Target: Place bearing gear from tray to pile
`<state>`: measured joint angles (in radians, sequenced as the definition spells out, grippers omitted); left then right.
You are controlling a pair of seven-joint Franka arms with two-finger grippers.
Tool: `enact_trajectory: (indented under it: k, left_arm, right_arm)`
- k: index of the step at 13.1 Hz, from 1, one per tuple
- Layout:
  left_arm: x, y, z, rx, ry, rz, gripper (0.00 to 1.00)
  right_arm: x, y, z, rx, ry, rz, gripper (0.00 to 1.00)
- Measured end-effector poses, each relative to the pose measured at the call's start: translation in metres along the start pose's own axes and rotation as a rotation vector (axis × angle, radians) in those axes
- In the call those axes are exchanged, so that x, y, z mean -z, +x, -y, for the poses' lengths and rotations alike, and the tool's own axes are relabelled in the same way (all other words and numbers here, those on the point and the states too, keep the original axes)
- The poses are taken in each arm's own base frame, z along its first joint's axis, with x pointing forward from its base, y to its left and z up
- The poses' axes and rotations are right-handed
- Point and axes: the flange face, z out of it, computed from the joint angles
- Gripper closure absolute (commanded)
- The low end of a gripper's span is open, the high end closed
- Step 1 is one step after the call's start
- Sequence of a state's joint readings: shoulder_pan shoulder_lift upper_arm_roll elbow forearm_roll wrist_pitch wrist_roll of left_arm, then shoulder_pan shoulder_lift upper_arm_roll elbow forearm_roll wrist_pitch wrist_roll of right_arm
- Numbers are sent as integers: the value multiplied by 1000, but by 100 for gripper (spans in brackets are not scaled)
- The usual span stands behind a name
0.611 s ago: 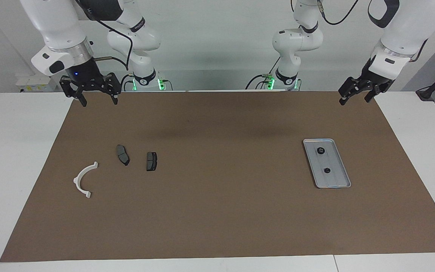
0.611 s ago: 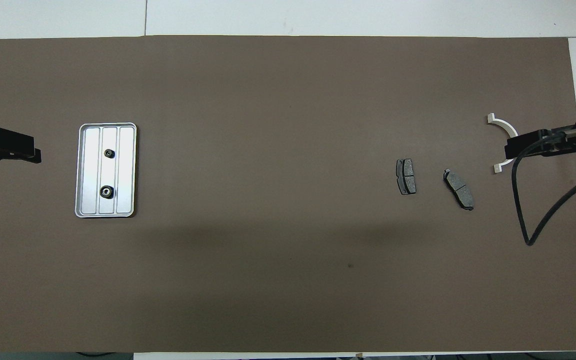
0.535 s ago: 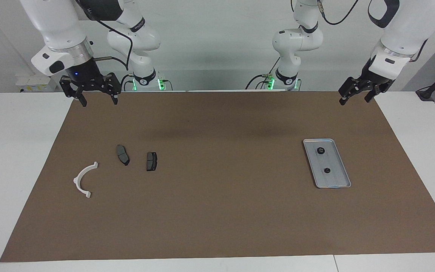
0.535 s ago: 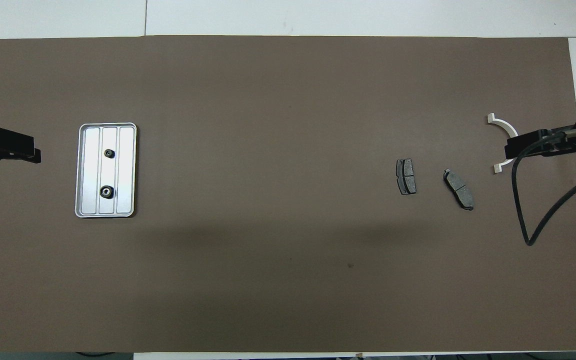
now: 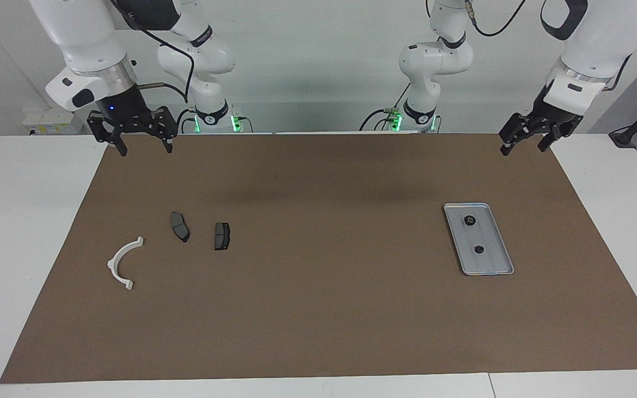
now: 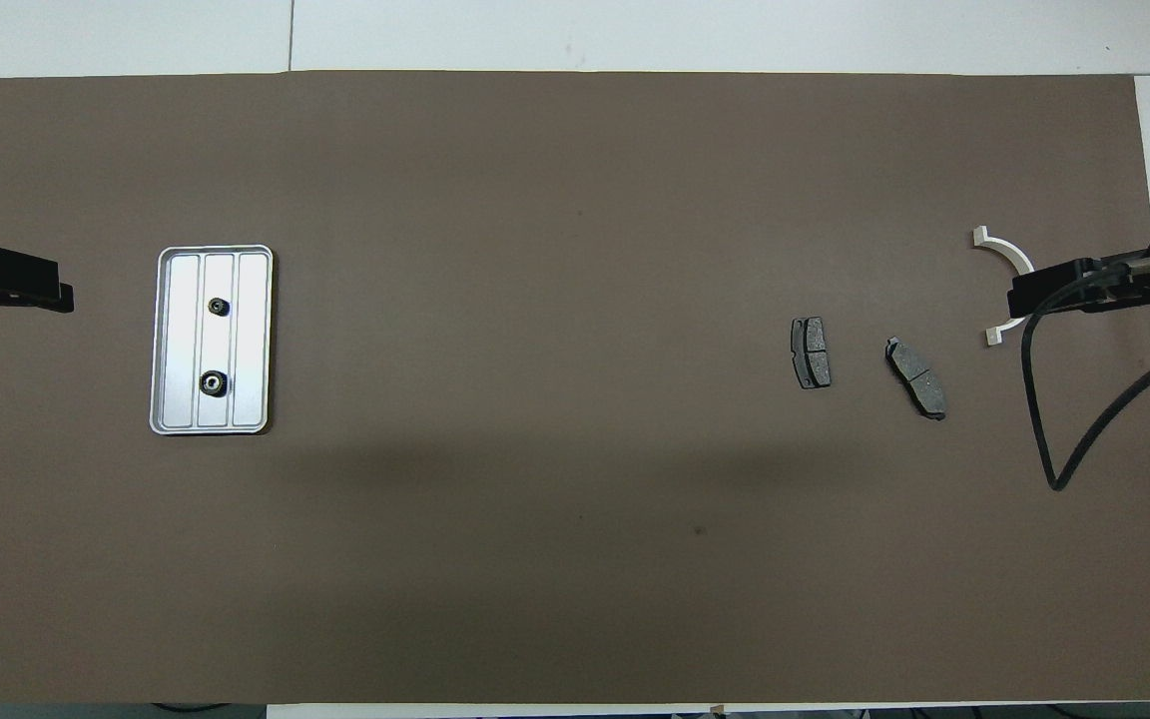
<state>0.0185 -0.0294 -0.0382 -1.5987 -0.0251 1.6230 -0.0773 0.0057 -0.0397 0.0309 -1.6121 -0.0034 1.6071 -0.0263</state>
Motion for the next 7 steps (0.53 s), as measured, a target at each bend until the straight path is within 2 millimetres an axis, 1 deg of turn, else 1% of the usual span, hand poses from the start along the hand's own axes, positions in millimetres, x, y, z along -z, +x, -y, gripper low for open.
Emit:
enact_trajectory:
  k: [4, 5, 7]
  left_arm:
    - [-5, 1, -1, 7, 0, -4, 0]
    - [-8, 3, 1, 11, -1, -17, 0]
    - [-23, 6, 5, 17, -1, -19, 0]
  right_arm:
    - [0, 0, 0, 0, 0, 0, 0]
    - [0, 0, 0, 0, 0, 0, 0]
    - [0, 0, 0, 0, 0, 0, 0]
